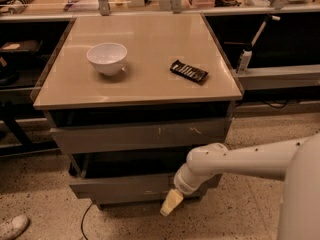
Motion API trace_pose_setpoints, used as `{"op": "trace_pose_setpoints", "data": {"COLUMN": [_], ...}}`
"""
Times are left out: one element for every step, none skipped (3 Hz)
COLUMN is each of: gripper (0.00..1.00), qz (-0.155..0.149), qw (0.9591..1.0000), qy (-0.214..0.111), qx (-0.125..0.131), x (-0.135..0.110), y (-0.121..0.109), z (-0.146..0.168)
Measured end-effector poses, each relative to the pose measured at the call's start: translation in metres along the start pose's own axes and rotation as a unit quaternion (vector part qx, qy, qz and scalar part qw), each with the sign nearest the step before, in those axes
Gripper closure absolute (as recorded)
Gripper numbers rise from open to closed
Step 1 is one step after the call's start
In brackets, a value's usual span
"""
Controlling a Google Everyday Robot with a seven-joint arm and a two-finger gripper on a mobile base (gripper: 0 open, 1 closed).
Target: Open middle drawer
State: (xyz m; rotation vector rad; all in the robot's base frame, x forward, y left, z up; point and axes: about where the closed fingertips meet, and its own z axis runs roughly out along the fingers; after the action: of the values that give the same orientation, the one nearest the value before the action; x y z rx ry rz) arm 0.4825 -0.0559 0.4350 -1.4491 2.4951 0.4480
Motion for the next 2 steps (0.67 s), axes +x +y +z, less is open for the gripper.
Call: {"op": "trace_pose_setpoints", "data": {"gripper": [0.00,0.00], "qz": [0.004,0.012], "qw": [1.0000,0.9996], "qy": [0.004,0.015], "qx": [-0.007,-0.020], "x": [0.008,0.027], "y": [0.010,0.031], "z": [-0.004,-0.011]}}
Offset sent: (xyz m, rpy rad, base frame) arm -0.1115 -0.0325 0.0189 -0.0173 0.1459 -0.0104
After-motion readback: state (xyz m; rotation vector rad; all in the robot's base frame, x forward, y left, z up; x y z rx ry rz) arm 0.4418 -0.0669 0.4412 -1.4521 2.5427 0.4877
